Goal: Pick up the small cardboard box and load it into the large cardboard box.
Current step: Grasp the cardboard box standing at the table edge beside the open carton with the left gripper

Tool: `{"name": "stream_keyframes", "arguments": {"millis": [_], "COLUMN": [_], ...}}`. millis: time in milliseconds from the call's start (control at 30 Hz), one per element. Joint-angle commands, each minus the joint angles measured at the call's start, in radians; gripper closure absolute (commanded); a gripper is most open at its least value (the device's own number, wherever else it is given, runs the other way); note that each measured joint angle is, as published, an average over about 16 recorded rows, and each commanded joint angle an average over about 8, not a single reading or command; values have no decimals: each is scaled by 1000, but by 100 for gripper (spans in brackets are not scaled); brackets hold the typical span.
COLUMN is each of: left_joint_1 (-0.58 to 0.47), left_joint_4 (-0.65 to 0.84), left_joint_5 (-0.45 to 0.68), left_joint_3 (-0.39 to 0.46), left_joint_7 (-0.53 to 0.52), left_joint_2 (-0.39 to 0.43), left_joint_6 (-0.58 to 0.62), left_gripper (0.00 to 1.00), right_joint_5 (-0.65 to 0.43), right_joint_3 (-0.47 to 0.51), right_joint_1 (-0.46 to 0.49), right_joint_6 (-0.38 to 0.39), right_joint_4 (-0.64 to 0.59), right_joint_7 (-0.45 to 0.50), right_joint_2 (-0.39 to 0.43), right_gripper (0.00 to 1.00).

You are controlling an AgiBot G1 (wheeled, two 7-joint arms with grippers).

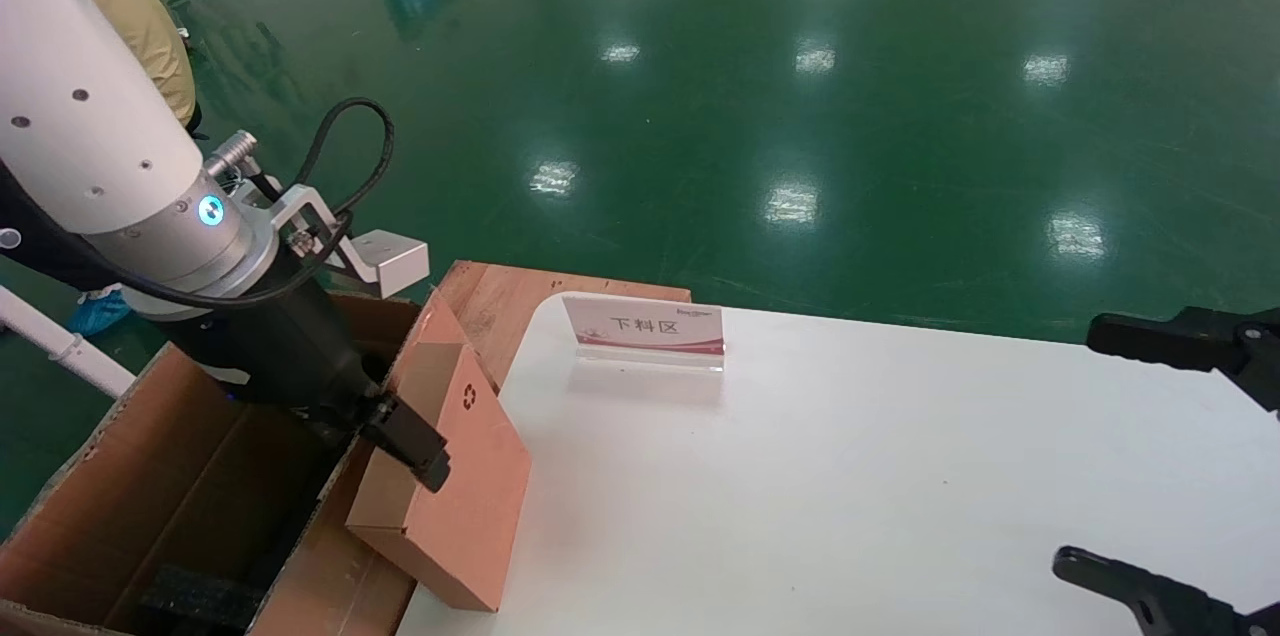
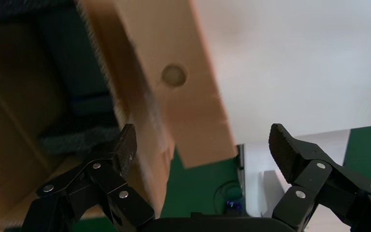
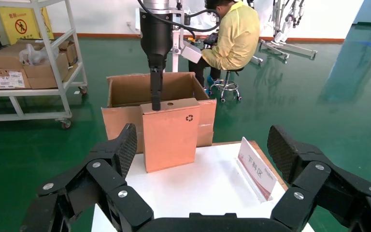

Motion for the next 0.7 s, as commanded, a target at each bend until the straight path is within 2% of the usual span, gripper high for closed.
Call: {"name": "stream_keyframes", "arguments": {"millis": [33, 167, 333, 700], "left_joint_1": [-34, -60, -70, -63], "left_joint_4": [0, -1, -1, -2], "left_joint_5": [-22, -48, -63, -58], "left_joint_3": [69, 139, 185, 189], "left_joint_7": [-18, -22, -7, 94], "left_joint_2": [17, 25, 7, -84], "left_joint_6": [-3, -19, -44, -140], "left_gripper": [0, 0, 0, 0], "right_joint_5": [0, 0, 1, 1], "right_joint_3": [0, 0, -1, -2], "right_joint_1": [0, 0, 0, 0], "right_joint_6": [0, 0, 0, 1], "right_joint_4": [0, 0, 0, 0], "right_joint_7": [0, 0, 0, -1], "right_joint_2": [0, 0, 0, 1], "right_gripper": [0, 0, 0, 0]}}
